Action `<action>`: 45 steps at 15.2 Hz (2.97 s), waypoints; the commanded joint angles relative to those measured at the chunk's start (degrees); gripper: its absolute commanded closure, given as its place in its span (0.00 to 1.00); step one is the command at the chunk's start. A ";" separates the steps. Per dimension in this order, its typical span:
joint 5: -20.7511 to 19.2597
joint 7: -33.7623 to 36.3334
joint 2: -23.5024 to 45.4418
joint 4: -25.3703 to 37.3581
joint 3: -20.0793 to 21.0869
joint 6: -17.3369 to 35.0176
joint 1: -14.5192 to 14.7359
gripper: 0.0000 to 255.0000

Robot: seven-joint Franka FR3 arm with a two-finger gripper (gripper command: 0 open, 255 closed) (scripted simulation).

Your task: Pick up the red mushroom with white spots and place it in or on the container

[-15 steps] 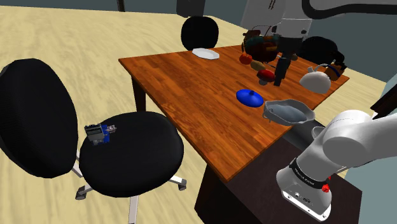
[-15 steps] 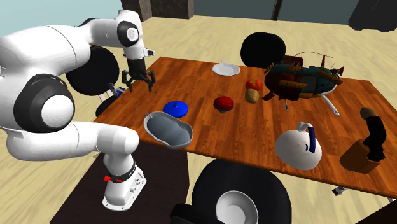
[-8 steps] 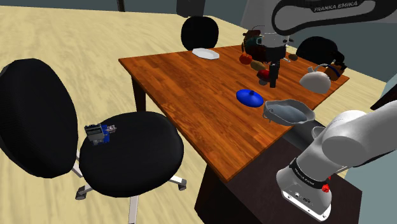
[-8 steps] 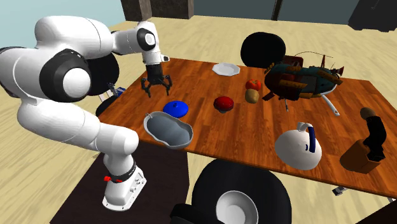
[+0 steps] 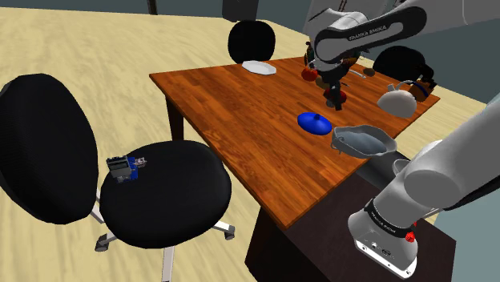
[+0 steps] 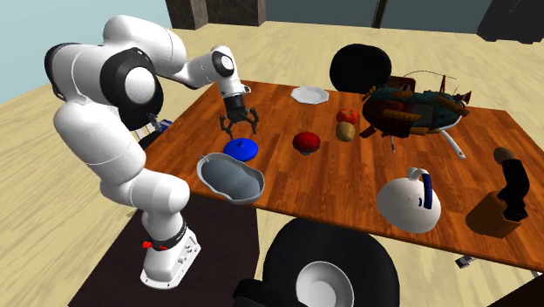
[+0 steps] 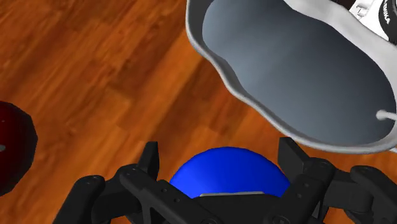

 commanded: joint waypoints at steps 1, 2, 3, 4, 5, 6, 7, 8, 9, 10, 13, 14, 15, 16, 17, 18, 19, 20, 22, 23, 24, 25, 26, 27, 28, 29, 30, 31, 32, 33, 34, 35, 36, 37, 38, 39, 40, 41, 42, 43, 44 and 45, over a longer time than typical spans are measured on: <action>-3.08 -1.67 4.45 2.23 -0.43 0.82 -0.45 0.00; -4.55 -2.43 6.67 3.42 -0.64 1.22 -0.68 0.00; -6.01 -3.16 8.88 4.65 -0.86 1.59 -0.90 0.00; -7.47 -3.87 11.10 5.92 -1.07 1.94 -1.12 0.00; -8.93 -4.57 13.31 7.24 -1.28 2.27 -1.33 0.00; -10.37 -5.25 15.53 8.61 -1.50 2.58 -1.53 0.00; -11.81 -5.92 17.74 10.02 -1.72 2.86 -1.72 0.00; -13.24 -6.58 19.96 11.47 -1.95 3.13 -1.90 0.00; -14.66 -7.24 22.18 12.97 -2.19 3.37 -2.07 0.00; -16.06 -7.90 24.40 14.52 -2.44 3.60 -2.23 0.00; -20.20 -9.90 31.10 19.45 -3.24 4.18 -2.68 0.00; -21.55 -10.58 33.35 21.20 -3.52 4.35 -2.82 0.00; -22.87 -11.28 35.61 22.99 -3.83 4.51 -2.95 0.00; -24.18 -11.99 37.88 24.84 -4.14 4.66 -3.09 0.00; -25.47 -12.71 40.16 26.75 -4.45 4.81 -3.24 0.00; -26.74 -13.46 42.45 28.73 -4.76 4.94 -3.40 0.00; -27.99 -14.23 44.77 30.76 -5.10 5.07 -3.55 0.00; -29.15 -14.98 46.98 32.76 -5.43 5.20 -3.70 0.00; -29.61 -14.73 46.99 32.03 -5.78 6.30 -4.28 0.00; -29.85 -14.61 47.00 31.68 -5.95 6.84 -4.58 0.00; -30.10 -14.49 47.03 31.35 -6.12 7.38 -4.88 0.00; -30.34 -14.37 47.06 31.03 -6.29 7.92 -5.18 0.00; -30.58 -14.25 47.10 30.73 -6.47 8.45 -5.48 0.00; -30.83 -14.13 47.16 30.44 -6.64 8.99 -5.78 0.00; -30.97 -14.07 47.19 30.28 -6.74 9.30 -5.96 0.00; -30.97 -14.07 47.19 30.27 -6.74 9.30 -5.96 0.00; -30.97 -14.07 47.19 30.28 -6.74 9.30 -5.96 0.00; -30.97 -14.07 47.19 30.28 -6.74 9.30 -5.96 0.00; -30.97 -14.07 47.19 30.28 -6.74 9.30 -5.96 0.00; -30.97 -14.07 47.19 30.28 -6.74 9.30 -5.96 0.00; -30.97 -14.07 47.19 30.28 -6.74 9.30 -5.96 0.00; -30.97 -14.07 47.19 30.28 -6.74 9.30 -5.96 0.00; -30.97 -14.07 47.19 30.28 -6.74 9.30 -5.96 0.00; -30.97 -14.07 47.19 30.28 -6.74 9.30 -5.96 1.00; -30.97 -14.07 47.19 30.28 -6.74 9.29 -5.96 1.00; -30.97 -14.07 47.21 30.31 -6.74 9.30 -5.97 1.00; -30.97 -14.07 47.21 30.29 -6.74 9.30 -5.96 1.00; -30.98 -14.07 47.21 30.29 -6.74 9.30 -5.96 1.00; -30.98 -14.07 47.20 30.29 -6.74 9.31 -5.97 1.00; -30.98 -14.07 47.20 30.29 -6.74 9.31 -5.97 1.00; -30.98 -14.07 47.20 30.29 -6.74 9.31 -5.97 1.00; -30.98 -14.07 47.20 30.29 -6.74 9.31 -5.97 1.00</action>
